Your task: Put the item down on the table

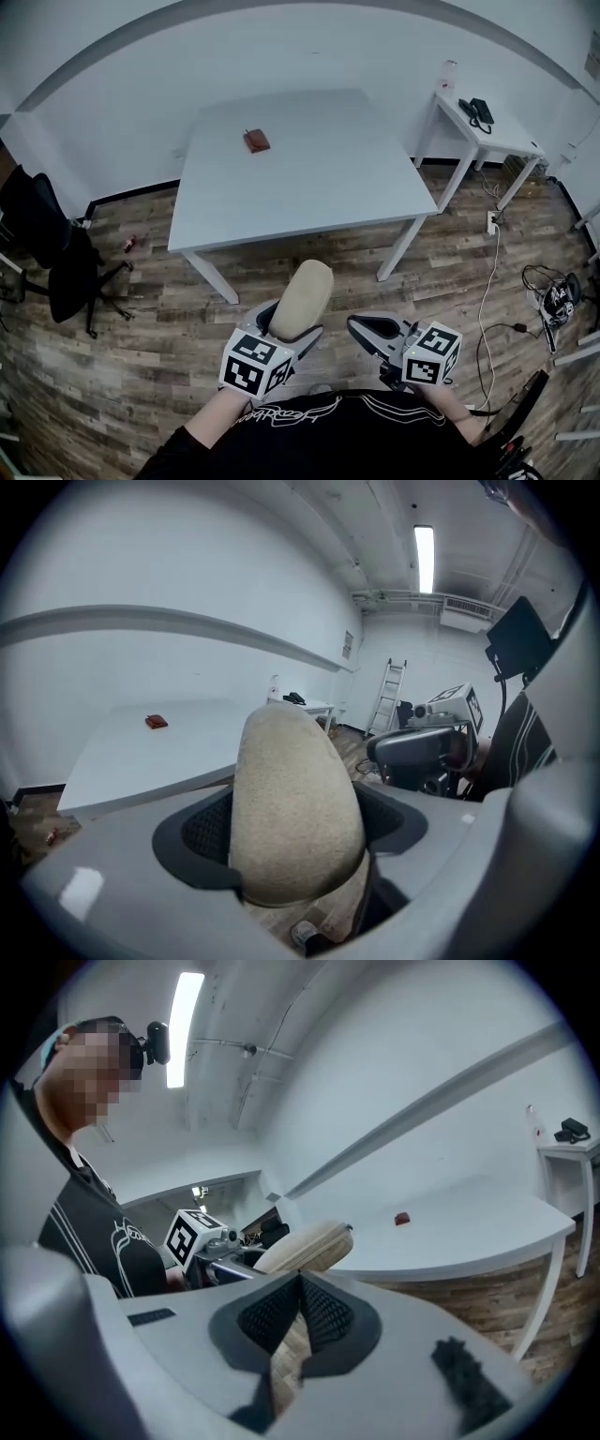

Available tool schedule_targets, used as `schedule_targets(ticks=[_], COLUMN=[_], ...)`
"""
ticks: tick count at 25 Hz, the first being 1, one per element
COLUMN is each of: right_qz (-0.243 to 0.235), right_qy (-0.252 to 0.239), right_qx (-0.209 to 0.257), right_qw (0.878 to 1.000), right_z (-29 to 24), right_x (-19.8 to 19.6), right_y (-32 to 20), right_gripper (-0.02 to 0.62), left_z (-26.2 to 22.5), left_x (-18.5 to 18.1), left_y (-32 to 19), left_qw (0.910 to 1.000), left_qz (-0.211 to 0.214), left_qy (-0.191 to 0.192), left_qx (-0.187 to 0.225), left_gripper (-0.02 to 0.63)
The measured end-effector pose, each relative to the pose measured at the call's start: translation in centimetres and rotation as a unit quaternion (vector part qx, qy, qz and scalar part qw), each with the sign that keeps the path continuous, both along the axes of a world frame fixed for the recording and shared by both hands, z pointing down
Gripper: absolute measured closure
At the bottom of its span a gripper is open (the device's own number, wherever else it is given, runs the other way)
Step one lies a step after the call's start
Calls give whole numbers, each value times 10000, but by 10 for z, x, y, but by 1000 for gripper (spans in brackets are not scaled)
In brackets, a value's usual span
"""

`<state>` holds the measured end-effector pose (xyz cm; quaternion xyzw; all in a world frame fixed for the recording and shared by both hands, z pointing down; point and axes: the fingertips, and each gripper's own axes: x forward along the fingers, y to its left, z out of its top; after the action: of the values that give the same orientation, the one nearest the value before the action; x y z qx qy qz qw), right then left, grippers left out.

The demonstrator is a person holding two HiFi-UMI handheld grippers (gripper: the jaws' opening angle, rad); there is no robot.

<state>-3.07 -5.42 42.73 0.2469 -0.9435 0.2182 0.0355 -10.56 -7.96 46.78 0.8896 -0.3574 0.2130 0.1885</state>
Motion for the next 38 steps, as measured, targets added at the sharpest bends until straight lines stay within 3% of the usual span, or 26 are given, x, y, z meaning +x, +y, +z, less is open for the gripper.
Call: schedule_targets(ticks=[5,16,28,38], right_qz=[18,-418,-519,-391], right_qy=[272,156,104,177], right_qx=[-100,31,-354,-798], right_qw=[9996,9990,9980,9959], right_z=[10,21,46,83], right_x=[-5,-32,-16,2], right_y=[-39,-164,-334,-384], right_gripper=[588,588,588,588], left_z=[4,15,57,134], left_x=[-11,-26,-1,11], left_y=[-47,-160,-327,-416], left_qw=[10000,9993,9972,9905], left_qz=[19,-310,-343,-349], left_qy=[56,-215,-617,-1256], left_qx=[19,27,-262,-428], left_gripper=[224,224,224,224])
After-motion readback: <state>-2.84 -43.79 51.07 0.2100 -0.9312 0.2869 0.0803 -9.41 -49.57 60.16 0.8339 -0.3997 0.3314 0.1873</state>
